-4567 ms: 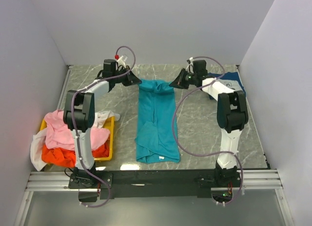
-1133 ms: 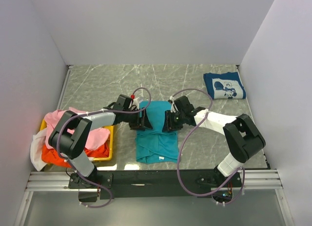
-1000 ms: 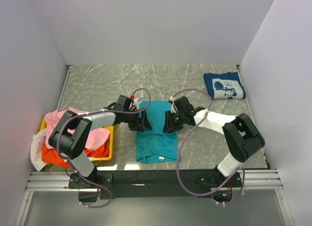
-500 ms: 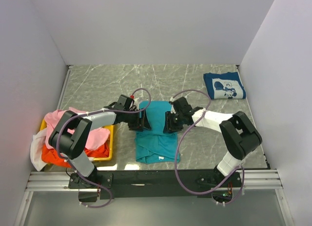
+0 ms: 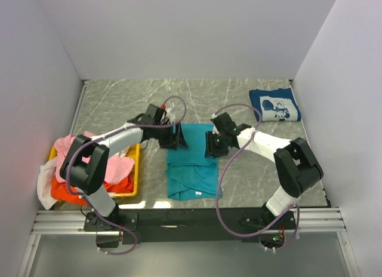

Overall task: Fold and stack the t-shirts
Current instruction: Fold the tshirt

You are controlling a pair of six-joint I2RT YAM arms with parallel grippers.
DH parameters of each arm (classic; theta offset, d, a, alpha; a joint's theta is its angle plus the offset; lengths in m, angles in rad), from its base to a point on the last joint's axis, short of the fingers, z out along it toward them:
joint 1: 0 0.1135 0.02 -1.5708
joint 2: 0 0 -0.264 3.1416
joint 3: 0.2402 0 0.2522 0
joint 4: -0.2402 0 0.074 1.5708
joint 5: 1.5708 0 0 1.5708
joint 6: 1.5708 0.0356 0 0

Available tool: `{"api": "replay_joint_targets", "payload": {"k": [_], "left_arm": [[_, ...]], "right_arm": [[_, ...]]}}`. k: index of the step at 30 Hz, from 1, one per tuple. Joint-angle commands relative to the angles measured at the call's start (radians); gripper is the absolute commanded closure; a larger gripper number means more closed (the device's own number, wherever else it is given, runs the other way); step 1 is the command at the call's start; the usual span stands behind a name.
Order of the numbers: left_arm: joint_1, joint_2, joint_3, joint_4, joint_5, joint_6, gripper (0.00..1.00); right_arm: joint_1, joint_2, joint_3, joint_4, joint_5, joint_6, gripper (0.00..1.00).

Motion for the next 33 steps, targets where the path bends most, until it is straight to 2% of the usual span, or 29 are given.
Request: {"api": "replay_joint_targets", "payload": {"k": [1, 7, 15, 24, 33], "left_arm": [[-0.002, -0.022, 0.197, -0.055, -0.043, 0.024, 0.31], [0.010, 0.093, 0.435, -0.172, -0.195, 0.058, 0.31], [0.093, 0.292, 0.637, -0.275, -0.235, 0.087, 0.30], [0.188, 0.386, 0.596, -0.205, -0.149, 0.034, 0.31], [0.191, 0.398, 0.532, -0.175, -0.135, 0.023, 0.32]], "right_arm": [[-0.047, -0.048, 0.137, -0.077, 0.039, -0.039, 0.50], [-0.138, 0.010, 0.266, -0.079, 0.027, -0.104, 0.45], [-0.248, 0.206, 0.407, -0.012, -0.045, -0.131, 0.39], [-0.279, 0.394, 0.521, 0.007, -0.111, -0.124, 0.39], [-0.291, 0.343, 0.455, -0.004, -0.129, -0.082, 0.39]]}}
